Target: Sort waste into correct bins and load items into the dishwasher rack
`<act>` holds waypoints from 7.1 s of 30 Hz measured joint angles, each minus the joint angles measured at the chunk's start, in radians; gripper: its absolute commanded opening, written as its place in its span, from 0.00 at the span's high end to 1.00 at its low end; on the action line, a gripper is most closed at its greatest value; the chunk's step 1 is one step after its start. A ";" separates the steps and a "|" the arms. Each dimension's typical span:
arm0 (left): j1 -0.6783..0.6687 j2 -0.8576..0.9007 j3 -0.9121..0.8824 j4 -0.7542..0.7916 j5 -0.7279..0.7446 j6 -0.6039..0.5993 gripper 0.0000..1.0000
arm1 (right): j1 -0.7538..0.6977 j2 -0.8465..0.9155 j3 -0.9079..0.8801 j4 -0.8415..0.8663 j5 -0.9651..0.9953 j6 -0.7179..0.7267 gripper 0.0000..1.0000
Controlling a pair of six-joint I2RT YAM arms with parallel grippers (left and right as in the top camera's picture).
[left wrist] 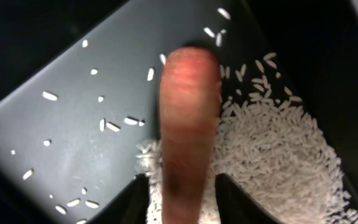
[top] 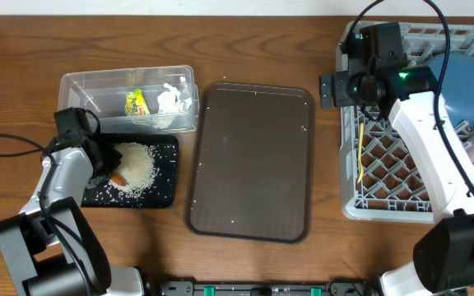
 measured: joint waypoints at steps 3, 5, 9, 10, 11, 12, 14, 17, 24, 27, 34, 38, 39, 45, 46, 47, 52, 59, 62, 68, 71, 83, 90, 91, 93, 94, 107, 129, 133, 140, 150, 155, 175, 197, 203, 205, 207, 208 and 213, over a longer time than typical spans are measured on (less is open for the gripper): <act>0.000 -0.015 0.002 -0.029 0.000 0.009 0.41 | 0.000 0.000 0.000 0.000 0.000 0.000 0.01; 0.000 -0.052 0.006 -0.066 0.000 0.016 0.41 | 0.000 0.000 0.000 0.000 0.000 0.000 0.01; 0.000 -0.184 0.026 -0.155 0.000 0.017 0.40 | 0.000 0.000 0.000 0.000 0.000 0.000 0.01; 0.000 -0.212 0.033 -0.185 0.000 0.016 0.40 | 0.000 0.000 0.000 0.000 0.000 0.000 0.01; 0.000 -0.244 0.042 -0.226 0.000 0.009 0.41 | 0.000 0.000 0.000 0.002 0.001 0.000 0.01; 0.000 -0.269 0.048 -0.270 0.000 -0.004 0.47 | 0.000 0.000 0.000 0.003 0.001 0.000 0.01; 0.000 -0.302 0.052 -0.362 0.000 -0.057 0.57 | 0.000 0.000 0.000 0.004 0.001 0.000 0.01; 0.000 -0.307 0.051 -0.501 0.000 -0.150 0.59 | 0.000 0.000 0.000 0.003 0.001 0.000 0.01; 0.000 -0.307 -0.005 -0.547 0.000 -0.366 0.61 | 0.000 0.000 0.000 0.004 0.001 0.000 0.01; 0.000 -0.307 -0.054 -0.525 -0.001 -0.418 0.61 | 0.000 0.000 0.000 0.003 0.002 0.000 0.01; 0.000 -0.306 -0.175 -0.404 -0.004 -0.462 0.61 | 0.000 0.000 0.000 0.003 0.003 0.000 0.01; 0.000 -0.306 -0.227 -0.322 -0.003 -0.469 0.61 | 0.000 0.000 0.000 0.003 0.003 0.000 0.01; 0.000 -0.306 -0.239 -0.301 0.002 -0.471 0.61 | 0.000 0.000 0.000 0.003 0.003 0.001 0.01; 0.000 -0.305 -0.305 -0.143 0.032 -0.476 0.61 | 0.000 0.000 0.000 0.003 0.003 0.003 0.01; 0.000 -0.305 -0.308 -0.127 0.035 -0.476 0.61 | 0.000 0.000 0.000 0.003 0.003 0.003 0.01; 0.000 -0.305 -0.309 -0.114 0.039 -0.476 0.61 | 0.000 0.000 0.000 0.002 0.003 0.003 0.01; 0.000 -0.305 -0.309 -0.068 0.066 -0.475 0.61 | 0.000 0.000 0.000 -0.005 0.003 0.003 0.01; 0.000 -0.306 -0.309 -0.033 0.082 -0.429 0.61 | 0.000 0.000 0.000 -0.009 0.003 0.003 0.01; 0.000 -0.305 -0.309 -0.053 0.084 -0.402 0.61 | 0.000 0.000 0.000 -0.013 0.003 0.003 0.01; 0.000 -0.306 -0.309 -0.100 0.085 -0.286 0.55 | -0.008 0.000 0.000 0.001 0.003 0.013 0.01; 0.000 -0.315 -0.295 -0.148 0.088 -0.203 0.50 | -0.027 0.000 0.000 0.019 0.000 0.035 0.01; -0.090 -0.427 -0.137 -0.206 0.213 0.137 0.35 | -0.150 0.000 0.000 0.048 -0.066 0.065 0.01; -0.282 -0.425 -0.045 -0.119 0.222 0.283 0.35 | -0.208 0.000 0.000 0.048 -0.135 0.007 0.01; -0.306 -0.419 -0.021 -0.116 0.219 0.298 0.35 | -0.219 0.000 0.000 0.048 -0.145 0.002 0.01; -0.341 -0.401 0.026 -0.114 0.214 0.322 0.31 | -0.237 0.000 0.000 0.049 -0.153 -0.005 0.01; -0.356 -0.386 0.052 -0.113 0.212 0.335 0.30 | -0.246 0.000 0.000 0.050 -0.156 -0.006 0.01; -0.423 -0.235 0.251 -0.362 0.208 0.469 0.19 | -0.341 0.000 -0.001 -0.138 -0.162 -0.055 0.01; -0.423 -0.789 0.046 -0.375 0.066 0.431 0.10 | -0.341 -0.480 -0.449 0.203 -0.102 -0.046 0.01; -0.423 -0.860 0.027 -0.373 0.059 0.412 0.09 | -0.341 -0.626 -0.561 0.257 -0.048 -0.024 0.01; -0.423 -0.855 0.027 -0.326 0.056 0.409 0.07 | -0.341 -0.669 -0.619 0.257 -0.015 -0.016 0.01; -0.423 -0.846 0.027 -0.326 0.056 0.407 0.05 | -0.341 -0.669 -0.619 0.185 -0.011 -0.015 0.01; -0.423 -0.844 0.027 -0.327 0.056 0.407 0.05 | -0.341 -0.669 -0.619 0.182 -0.011 -0.015 0.01; -0.423 -0.844 0.027 -0.326 0.056 0.407 0.04 | -0.303 -0.685 -0.621 0.182 -0.001 -0.013 0.01; -0.423 -0.844 0.025 -0.325 0.055 0.407 0.04 | -0.179 -1.270 -1.143 0.778 0.001 -0.005 0.01; -0.423 -0.844 0.024 -0.325 0.055 0.407 0.03 | -0.154 -1.432 -1.366 0.976 0.000 -0.005 0.01; -0.423 -0.844 0.024 -0.326 0.055 0.407 0.03 | -0.154 -1.485 -1.416 1.003 0.000 -0.005 0.01; -0.423 -0.844 0.024 -0.326 0.055 0.407 0.03 | -0.154 -1.538 -1.455 1.011 0.000 -0.005 0.01; -0.423 -0.844 0.024 -0.326 0.055 0.407 0.03 | -0.154 -1.567 -1.472 1.013 0.000 -0.005 0.01; -0.423 -0.844 0.024 -0.326 0.055 0.407 0.03 | -0.154 -1.664 -1.502 0.945 0.001 -0.006 0.01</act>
